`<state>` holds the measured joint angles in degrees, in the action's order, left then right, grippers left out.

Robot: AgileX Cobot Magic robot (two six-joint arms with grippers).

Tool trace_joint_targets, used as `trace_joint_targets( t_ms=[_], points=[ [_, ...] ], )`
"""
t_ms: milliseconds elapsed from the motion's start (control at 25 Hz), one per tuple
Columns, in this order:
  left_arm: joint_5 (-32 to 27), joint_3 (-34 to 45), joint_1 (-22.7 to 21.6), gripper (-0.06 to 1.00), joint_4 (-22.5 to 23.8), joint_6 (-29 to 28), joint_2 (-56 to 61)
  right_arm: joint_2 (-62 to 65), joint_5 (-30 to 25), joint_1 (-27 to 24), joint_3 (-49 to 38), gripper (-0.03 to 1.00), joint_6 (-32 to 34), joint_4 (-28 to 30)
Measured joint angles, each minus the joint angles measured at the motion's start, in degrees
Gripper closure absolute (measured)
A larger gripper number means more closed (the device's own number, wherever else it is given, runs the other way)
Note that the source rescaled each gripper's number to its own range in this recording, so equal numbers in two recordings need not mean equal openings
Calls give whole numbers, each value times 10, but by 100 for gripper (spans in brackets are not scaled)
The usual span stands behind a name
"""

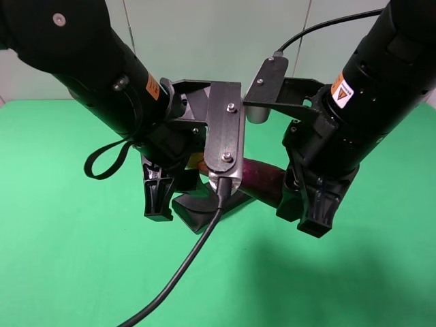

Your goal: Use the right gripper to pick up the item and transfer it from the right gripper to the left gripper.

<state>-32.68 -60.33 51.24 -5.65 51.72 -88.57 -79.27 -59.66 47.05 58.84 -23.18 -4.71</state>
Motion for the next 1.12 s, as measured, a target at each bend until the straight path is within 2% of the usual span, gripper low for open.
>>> trace_joint_targets(
  t_ms=[160,440,480,600,1120],
  points=[
    [-1,0,2,74,-13,2,0,0,-3,0,0,97,0,2],
    [1,0,2,76,-46,31,0,6,-13,0,0,97,-2,8],
    [2,0,2,78,-46,33,0,6,-13,0,0,97,-3,8],
    [4,0,2,92,-46,39,0,6,-16,0,0,97,-5,8],
    [4,0,2,92,-46,40,0,6,-16,0,0,97,-5,8]
  ],
)
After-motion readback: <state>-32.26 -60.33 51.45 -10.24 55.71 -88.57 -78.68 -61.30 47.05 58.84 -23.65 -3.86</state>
